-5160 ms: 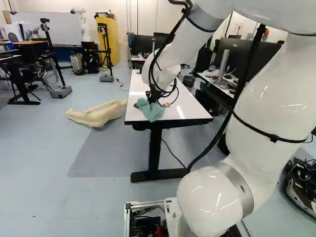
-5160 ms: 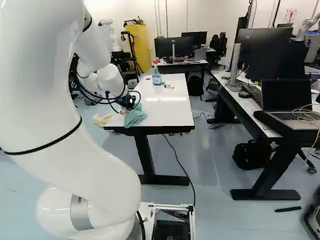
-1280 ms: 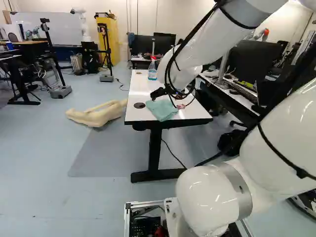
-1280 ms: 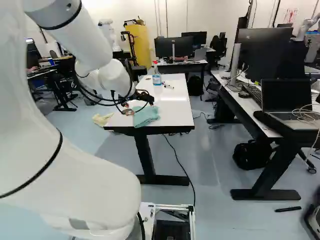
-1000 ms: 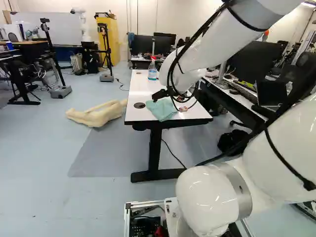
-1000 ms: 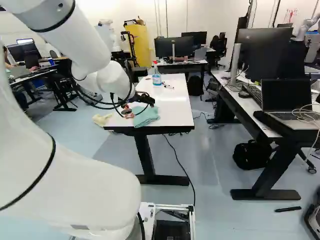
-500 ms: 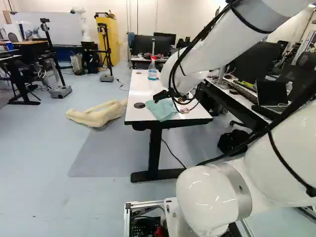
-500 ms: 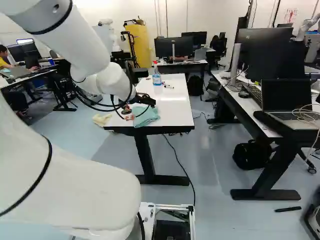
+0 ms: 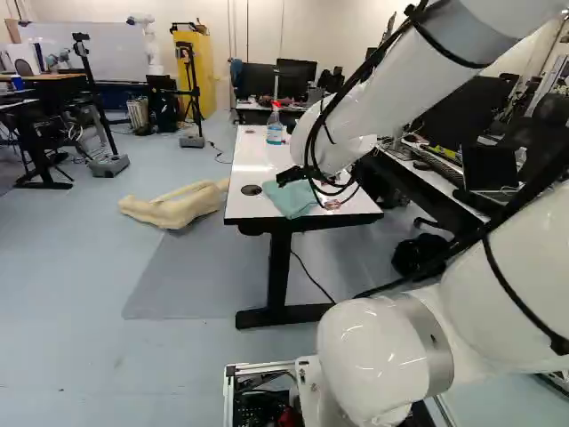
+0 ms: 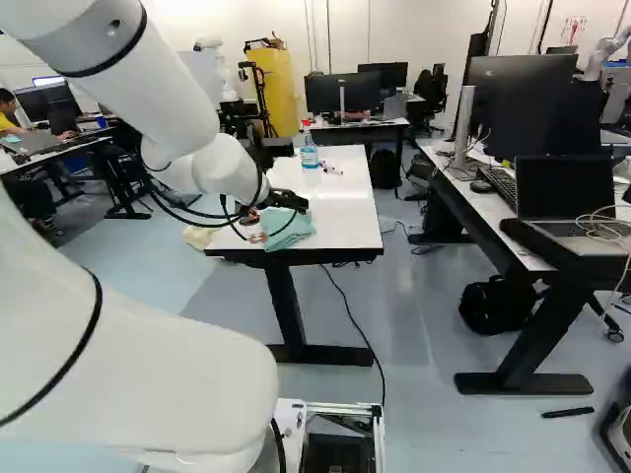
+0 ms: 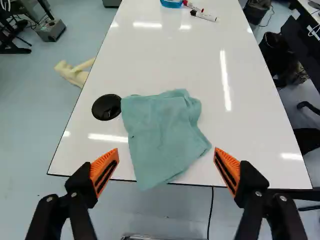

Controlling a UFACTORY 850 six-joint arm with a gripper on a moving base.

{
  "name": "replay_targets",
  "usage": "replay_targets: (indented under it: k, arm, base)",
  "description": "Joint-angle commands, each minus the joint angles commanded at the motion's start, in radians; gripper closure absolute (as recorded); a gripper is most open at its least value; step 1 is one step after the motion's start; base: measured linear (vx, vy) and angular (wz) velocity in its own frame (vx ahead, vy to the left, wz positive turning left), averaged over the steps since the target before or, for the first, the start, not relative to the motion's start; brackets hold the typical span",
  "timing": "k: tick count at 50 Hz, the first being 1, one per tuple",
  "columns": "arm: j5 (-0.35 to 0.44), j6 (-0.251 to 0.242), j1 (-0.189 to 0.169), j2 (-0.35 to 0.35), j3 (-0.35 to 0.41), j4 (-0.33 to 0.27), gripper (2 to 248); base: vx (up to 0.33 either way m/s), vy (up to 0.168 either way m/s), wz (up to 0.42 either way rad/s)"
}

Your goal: Clean the table with the green towel

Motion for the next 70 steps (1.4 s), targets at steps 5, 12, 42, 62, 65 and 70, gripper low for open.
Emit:
replay_targets:
  k: [5,12,42,62,65,70]
  arm:
    - [0.027,0.000,-0.002,0.000,0.013,0.000,3]
    - [0.068,0.000,-0.005,0.000,0.032,0.000,3]
    - [0.305,0.000,-0.021,0.002,0.145,0.000,3]
    - [0.496,0.000,-0.033,0.003,0.236,0.000,3]
    - [0.521,0.000,-0.035,0.003,0.247,0.000,3]
    - [0.560,0.000,-0.038,0.003,0.266,0.000,3]
  base:
    - [0.000,0.000,0.000]
    - [0.000,0.000,0.000]
    - [0.000,0.000,0.000]
    - [0.000,0.000,0.000]
    - [0.000,0.000,0.000]
    - [0.000,0.000,0.000]
